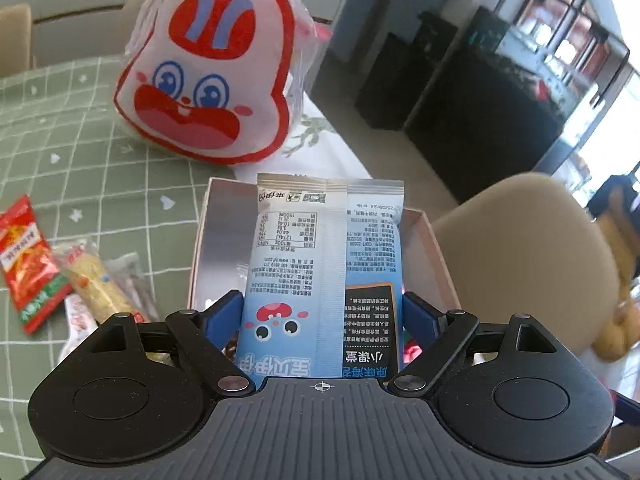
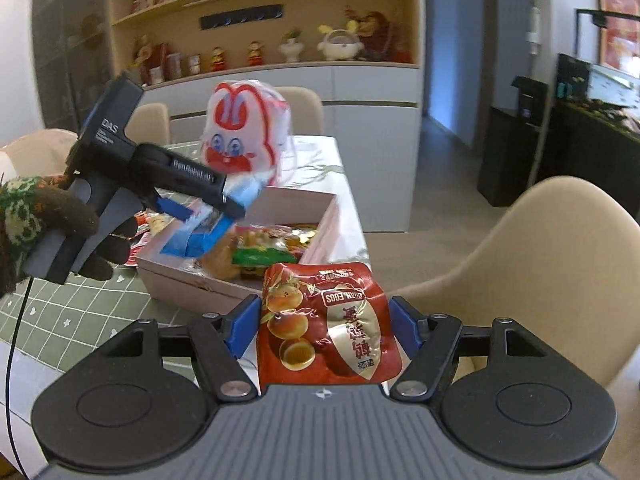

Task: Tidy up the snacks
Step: 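Carry the blue packet toward the pink box while the right tool carries the red pastry packet, then drop the blue packet into the pink box while the right tool drops the pastry packet in, then grasp the red spicy-strip packet with the right tool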

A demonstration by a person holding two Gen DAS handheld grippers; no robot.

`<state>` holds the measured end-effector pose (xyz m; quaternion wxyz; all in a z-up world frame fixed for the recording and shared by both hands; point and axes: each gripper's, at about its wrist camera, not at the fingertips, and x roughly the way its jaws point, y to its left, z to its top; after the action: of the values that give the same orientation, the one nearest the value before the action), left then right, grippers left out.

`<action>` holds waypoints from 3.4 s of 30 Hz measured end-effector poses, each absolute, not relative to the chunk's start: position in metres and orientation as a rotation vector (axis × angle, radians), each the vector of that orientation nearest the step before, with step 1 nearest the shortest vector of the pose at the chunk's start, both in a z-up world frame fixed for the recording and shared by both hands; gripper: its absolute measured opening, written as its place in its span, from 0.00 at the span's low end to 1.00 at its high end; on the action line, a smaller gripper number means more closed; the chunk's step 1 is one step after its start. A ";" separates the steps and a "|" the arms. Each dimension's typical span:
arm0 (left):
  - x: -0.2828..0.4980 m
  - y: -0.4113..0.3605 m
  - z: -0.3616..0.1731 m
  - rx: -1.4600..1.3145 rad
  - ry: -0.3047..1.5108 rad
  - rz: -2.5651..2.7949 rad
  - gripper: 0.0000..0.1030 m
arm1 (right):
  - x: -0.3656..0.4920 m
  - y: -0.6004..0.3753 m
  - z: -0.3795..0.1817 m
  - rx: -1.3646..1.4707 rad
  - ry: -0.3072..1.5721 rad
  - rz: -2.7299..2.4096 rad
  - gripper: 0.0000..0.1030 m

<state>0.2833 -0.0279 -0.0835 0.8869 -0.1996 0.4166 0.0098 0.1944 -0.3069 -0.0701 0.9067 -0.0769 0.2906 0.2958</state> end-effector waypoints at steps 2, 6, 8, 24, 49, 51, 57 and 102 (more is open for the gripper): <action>0.289 -0.033 -0.091 -0.366 0.943 -0.035 0.86 | 0.202 -0.297 -0.068 -0.178 0.599 0.634 0.68; 0.285 -0.039 -0.088 -0.256 0.841 0.084 0.86 | 0.216 -0.277 -0.067 -0.212 0.591 0.648 0.68; 0.288 -0.035 -0.090 -0.307 0.826 0.060 0.86 | 0.221 -0.268 -0.069 -0.216 0.595 0.652 0.68; 0.255 -0.002 -0.068 -0.605 0.724 -0.009 0.82 | 0.247 -0.252 -0.078 -0.178 0.646 0.682 0.68; 0.109 0.072 -0.114 -0.729 0.887 0.177 0.81 | 0.269 -0.159 -0.076 -0.175 0.937 0.668 0.77; 0.108 0.093 -0.116 -0.752 0.880 0.190 0.80 | 0.253 -0.150 -0.070 -0.149 0.988 0.657 0.77; 0.120 0.143 -0.121 -0.741 0.885 0.179 0.73 | 0.195 -0.104 -0.068 -0.128 1.074 0.692 0.77; 0.002 0.170 -0.124 -0.746 0.916 0.123 0.65 | 0.111 -0.002 -0.117 -0.187 1.058 0.877 0.47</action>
<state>0.0024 0.1705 -0.1236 0.8288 -0.3514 0.4316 0.0579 0.1113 -0.0020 -0.1167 0.7691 -0.0860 0.4878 0.4040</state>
